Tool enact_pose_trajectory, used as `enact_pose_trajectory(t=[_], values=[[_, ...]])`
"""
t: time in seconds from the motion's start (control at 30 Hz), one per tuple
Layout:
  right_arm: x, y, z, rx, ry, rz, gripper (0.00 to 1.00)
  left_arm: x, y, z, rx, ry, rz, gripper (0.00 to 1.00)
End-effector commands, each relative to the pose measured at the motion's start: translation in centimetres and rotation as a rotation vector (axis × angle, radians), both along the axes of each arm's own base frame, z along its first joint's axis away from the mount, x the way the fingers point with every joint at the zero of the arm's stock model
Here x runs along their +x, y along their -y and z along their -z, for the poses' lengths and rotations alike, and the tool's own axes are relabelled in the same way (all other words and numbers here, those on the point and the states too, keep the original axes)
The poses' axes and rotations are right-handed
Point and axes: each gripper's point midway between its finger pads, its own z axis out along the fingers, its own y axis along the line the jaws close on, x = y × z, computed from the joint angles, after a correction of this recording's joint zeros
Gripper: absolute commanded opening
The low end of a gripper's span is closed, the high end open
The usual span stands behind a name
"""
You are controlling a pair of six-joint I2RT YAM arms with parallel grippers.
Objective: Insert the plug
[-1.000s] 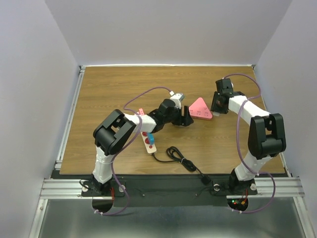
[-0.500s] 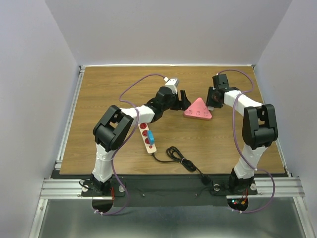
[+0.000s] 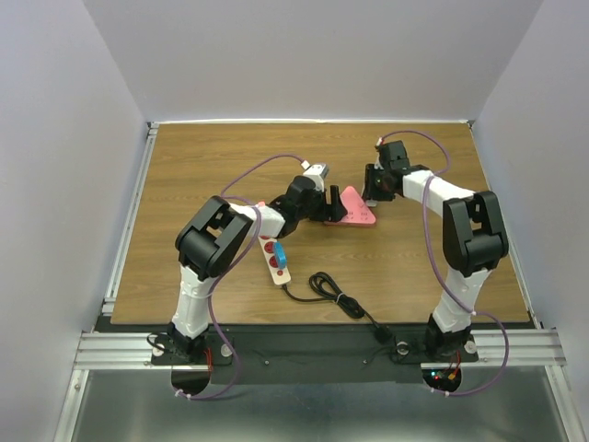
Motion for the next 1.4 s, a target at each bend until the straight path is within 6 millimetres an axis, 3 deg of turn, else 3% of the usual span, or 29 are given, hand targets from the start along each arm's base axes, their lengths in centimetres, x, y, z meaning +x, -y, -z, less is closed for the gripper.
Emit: enact_pose_trajectory(t=[0.0,0.2,0.3,0.37,0.57,0.67,0.77,0.83,0.93,1.0,1.13,1.37], values=[[0.9,-4.1,-1.1,0.057,0.067,-0.109,0.0,-0.8,-0.9,-1.7,-0.02,0.037,0.011,0.85],[0.3,-7.3,-1.2,0.101,0.062,-0.177,0.0,-4.2,-2.7,-1.5,-0.035,-0.031,-0.001,0.86],[0.2,-8.0,-1.7,0.099,0.072,-0.188,0.0,-5.8,-3.7,-1.3,-0.041,-0.067,-0.016,0.86],[0.2,-8.0,-2.4,0.101,0.086,-0.184,0.01,-6.8,-4.1,-2.2,-0.07,-0.08,-0.021,0.86],[0.3,-5.8,-5.5,0.018,0.161,-0.119,0.0,-9.5,-3.7,-2.7,-0.107,-0.114,0.024,0.85],[-0.6,-3.5,-9.1,-0.063,0.203,-0.079,0.0,-10.4,-3.3,-4.3,-0.134,-0.087,0.062,0.86],[-2.0,-2.4,-11.0,-0.104,0.206,-0.091,0.0,-9.7,-4.0,-5.7,-0.12,-0.045,0.022,0.86],[-3.9,-2.0,-12.2,-0.107,0.196,-0.127,0.0,-7.8,-4.8,-7.9,-0.088,0.044,-0.05,0.86],[-6.7,-3.1,-12.3,-0.052,0.122,-0.221,0.0,-5.2,-5.4,-9.7,-0.055,0.11,-0.119,0.86],[-8.8,-3.6,-12.1,-0.02,0.049,-0.286,0.0,-3.7,-5.0,-10.0,-0.032,0.12,-0.123,0.85],[-11.3,-3.6,-12.3,-0.005,-0.017,-0.353,0.0,-1.2,-5.0,-9.4,-0.021,0.113,-0.136,0.85],[-13.6,-3.5,-12.9,-0.006,-0.093,-0.428,0.0,-0.2,-3.8,-8.2,-0.002,0.094,-0.073,0.81]])
